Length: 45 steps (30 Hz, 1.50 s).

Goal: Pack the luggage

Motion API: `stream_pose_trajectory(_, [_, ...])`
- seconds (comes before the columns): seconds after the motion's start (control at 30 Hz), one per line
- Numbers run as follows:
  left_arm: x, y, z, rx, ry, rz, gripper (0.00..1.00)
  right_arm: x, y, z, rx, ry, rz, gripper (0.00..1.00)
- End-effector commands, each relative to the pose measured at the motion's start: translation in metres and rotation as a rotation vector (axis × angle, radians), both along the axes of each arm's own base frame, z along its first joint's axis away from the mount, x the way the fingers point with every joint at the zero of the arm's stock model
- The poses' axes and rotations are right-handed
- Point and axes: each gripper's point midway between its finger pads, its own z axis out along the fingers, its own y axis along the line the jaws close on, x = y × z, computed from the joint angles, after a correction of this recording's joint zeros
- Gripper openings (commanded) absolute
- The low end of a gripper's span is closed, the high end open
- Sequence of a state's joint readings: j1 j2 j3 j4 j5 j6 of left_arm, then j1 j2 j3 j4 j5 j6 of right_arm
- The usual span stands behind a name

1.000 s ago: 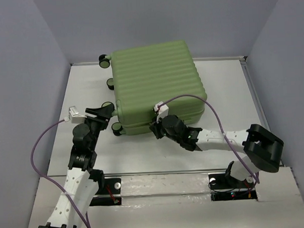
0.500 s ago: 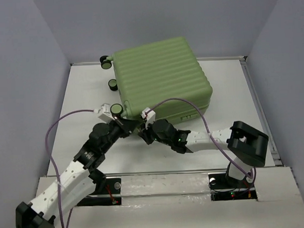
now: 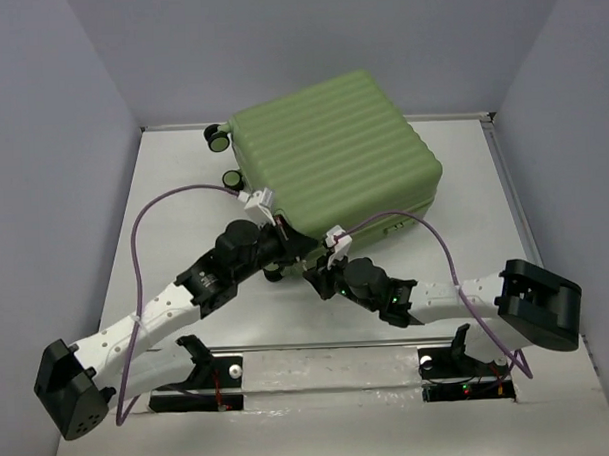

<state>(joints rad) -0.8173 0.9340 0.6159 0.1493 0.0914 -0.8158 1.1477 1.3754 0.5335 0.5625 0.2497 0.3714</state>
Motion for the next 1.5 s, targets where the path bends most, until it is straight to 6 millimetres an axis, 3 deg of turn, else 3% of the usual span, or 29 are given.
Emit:
stream_pose_trajectory(0.0, [0.020, 0.024, 0.113, 0.014, -0.270, 0.101, 0.08, -0.041, 0.047, 0.024, 0.183, 0.054, 0.196, 0.07])
stream_pose_trajectory(0.07, [0.026, 0.054, 0.122, 0.124, -0.292, 0.209, 0.28, -0.041, 0.044, 0.020, 0.169, 0.061, 0.189, 0.07])
stream_pose_trajectory(0.1, [0.021, 0.072, 0.127, 0.211, -0.298, 0.224, 0.52, -0.040, 0.040, 0.020, 0.166, 0.057, 0.176, 0.07])
stream_pose_trajectory(0.13, [0.021, 0.082, 0.125, 0.258, -0.293, 0.241, 0.61, -0.040, 0.038, 0.020, 0.164, 0.057, 0.171, 0.07])
stream_pose_trajectory(0.17, [0.017, 0.094, 0.110, 0.342, -0.255, 0.242, 0.79, -0.040, 0.035, 0.018, 0.149, 0.060, 0.167, 0.07])
stream_pose_trajectory(0.23, [0.011, 0.105, 0.086, 0.438, -0.201, 0.227, 0.92, -0.041, 0.031, 0.021, 0.143, 0.057, 0.166, 0.07])
stream_pose_trajectory(0.27, [0.011, 0.106, 0.078, 0.449, -0.186, 0.224, 0.95, -0.042, 0.029, 0.022, 0.144, 0.056, 0.166, 0.07])
stream_pose_trajectory(0.3, [0.006, 0.109, 0.055, 0.492, -0.150, 0.204, 0.98, -0.041, 0.027, 0.022, 0.142, 0.055, 0.162, 0.07])
stream_pose_trajectory(0.4, [-0.004, 0.110, 0.029, 0.509, -0.128, 0.152, 0.99, -0.041, 0.022, 0.021, 0.133, 0.053, 0.147, 0.07])
stream_pose_trajectory(0.57, [-0.016, 0.087, 0.030, 0.422, -0.179, 0.013, 0.99, -0.042, 0.020, 0.020, 0.133, 0.058, 0.151, 0.07])
stream_pose_trajectory(0.67, [-0.010, 0.074, 0.015, 0.445, -0.161, -0.033, 0.99, -0.043, 0.021, 0.019, 0.130, 0.063, 0.156, 0.07])
stream_pose_trajectory(0.83, [0.000, 0.066, 0.010, 0.470, -0.178, -0.047, 0.93, -0.044, 0.019, 0.019, 0.131, 0.065, 0.155, 0.07])
stream_pose_trajectory(0.87, [0.002, 0.064, 0.012, 0.464, -0.185, -0.044, 0.83, -0.044, 0.018, 0.018, 0.125, 0.067, 0.155, 0.07])
stream_pose_trajectory(0.93, [0.000, 0.058, 0.015, 0.441, -0.196, -0.074, 0.75, -0.044, 0.018, 0.017, 0.122, 0.067, 0.152, 0.07])
stream_pose_trajectory(0.97, [0.000, 0.055, 0.015, 0.436, -0.194, -0.081, 0.65, -0.044, 0.018, 0.017, 0.122, 0.068, 0.154, 0.07])
stream_pose_trajectory(1.07, [0.001, 0.052, 0.013, 0.444, -0.189, -0.094, 0.53, -0.044, 0.017, 0.017, 0.122, 0.064, 0.153, 0.07])
stream_pose_trajectory(1.1, [0.004, 0.050, 0.011, 0.445, -0.188, -0.098, 0.36, -0.044, 0.017, 0.018, 0.122, 0.064, 0.154, 0.07])
stream_pose_trajectory(1.13, [0.003, 0.050, 0.011, 0.444, -0.187, -0.097, 0.35, -0.044, 0.017, 0.018, 0.121, 0.063, 0.155, 0.07])
stream_pose_trajectory(1.2, [0.004, 0.043, 0.013, 0.415, -0.193, -0.110, 0.17, -0.045, 0.016, 0.020, 0.119, 0.058, 0.158, 0.07])
stream_pose_trajectory(1.3, [0.003, 0.020, 0.033, 0.276, -0.213, -0.149, 0.06, -0.044, 0.011, 0.019, 0.102, 0.053, 0.149, 0.07])
stream_pose_trajectory(1.47, [-0.008, -0.032, 0.084, 0.002, -0.256, -0.265, 0.06, -0.046, -0.009, 0.017, 0.076, 0.058, 0.117, 0.07])
